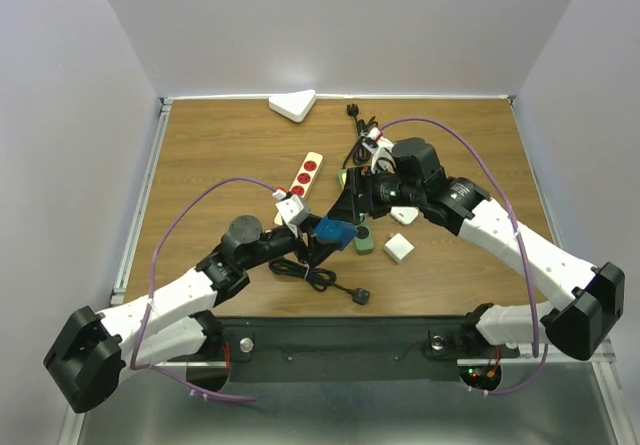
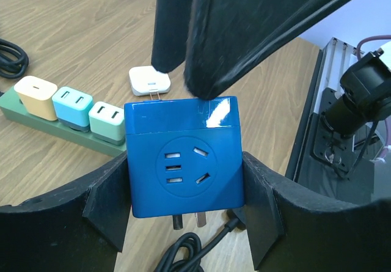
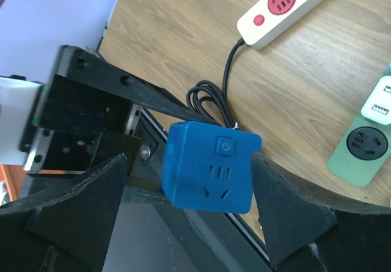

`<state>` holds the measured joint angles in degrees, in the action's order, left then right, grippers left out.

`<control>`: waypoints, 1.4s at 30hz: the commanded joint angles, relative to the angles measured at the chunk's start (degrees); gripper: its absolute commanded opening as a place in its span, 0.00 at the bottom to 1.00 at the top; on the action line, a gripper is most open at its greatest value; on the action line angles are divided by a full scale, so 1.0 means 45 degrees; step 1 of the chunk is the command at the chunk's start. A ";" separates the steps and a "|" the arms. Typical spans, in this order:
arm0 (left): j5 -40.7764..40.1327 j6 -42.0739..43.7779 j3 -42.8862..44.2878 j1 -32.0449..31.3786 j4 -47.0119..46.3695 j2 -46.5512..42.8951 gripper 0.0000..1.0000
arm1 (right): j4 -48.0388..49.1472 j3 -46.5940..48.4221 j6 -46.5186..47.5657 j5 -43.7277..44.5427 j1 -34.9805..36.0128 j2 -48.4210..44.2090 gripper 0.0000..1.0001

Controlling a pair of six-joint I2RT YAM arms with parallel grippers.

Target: Insert the plug

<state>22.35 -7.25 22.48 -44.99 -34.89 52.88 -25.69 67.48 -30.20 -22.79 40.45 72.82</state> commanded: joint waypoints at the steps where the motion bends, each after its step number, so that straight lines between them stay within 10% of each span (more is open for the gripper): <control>1: -0.0220 0.0282 0.0414 -0.0216 -0.0644 -0.0658 0.00 | -0.0013 -0.0288 0.0382 -0.0483 -0.0121 0.0107 0.87; 19: -0.0904 0.0399 0.0707 -0.0705 -0.0351 -0.1088 0.00 | 0.0436 -0.1031 0.0089 -0.3060 -0.0140 0.0557 0.84; 23: -0.0904 0.0419 0.0669 -0.0705 -0.0332 -0.1029 0.00 | 0.0475 -0.0993 0.0069 -0.3354 -0.0160 0.0518 0.63; 28: -0.1332 0.0186 0.0571 -0.0744 -0.0351 -0.0932 0.00 | 0.0748 -0.1051 0.0089 -0.3609 -0.0141 0.0479 0.08; 32: -0.2968 -0.0186 0.0571 -0.0744 0.0156 -0.0717 0.75 | 0.1138 -0.1129 0.0518 -0.2477 -0.0549 0.0090 0.00; 34: -0.3828 -0.0265 0.0551 -0.0763 0.0507 -0.0697 0.94 | 0.1644 -0.1285 0.0674 -0.2320 -0.1329 -0.0048 0.00; 42: -0.7792 -0.1045 0.0551 -0.0530 0.1717 -0.0231 0.99 | 0.2584 0.0158 0.3172 -0.0387 -0.2523 0.0672 0.00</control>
<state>0.19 -9.26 22.57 -48.25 -28.69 50.72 -21.15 62.33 -23.33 -28.38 29.04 74.72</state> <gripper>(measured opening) 0.986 0.681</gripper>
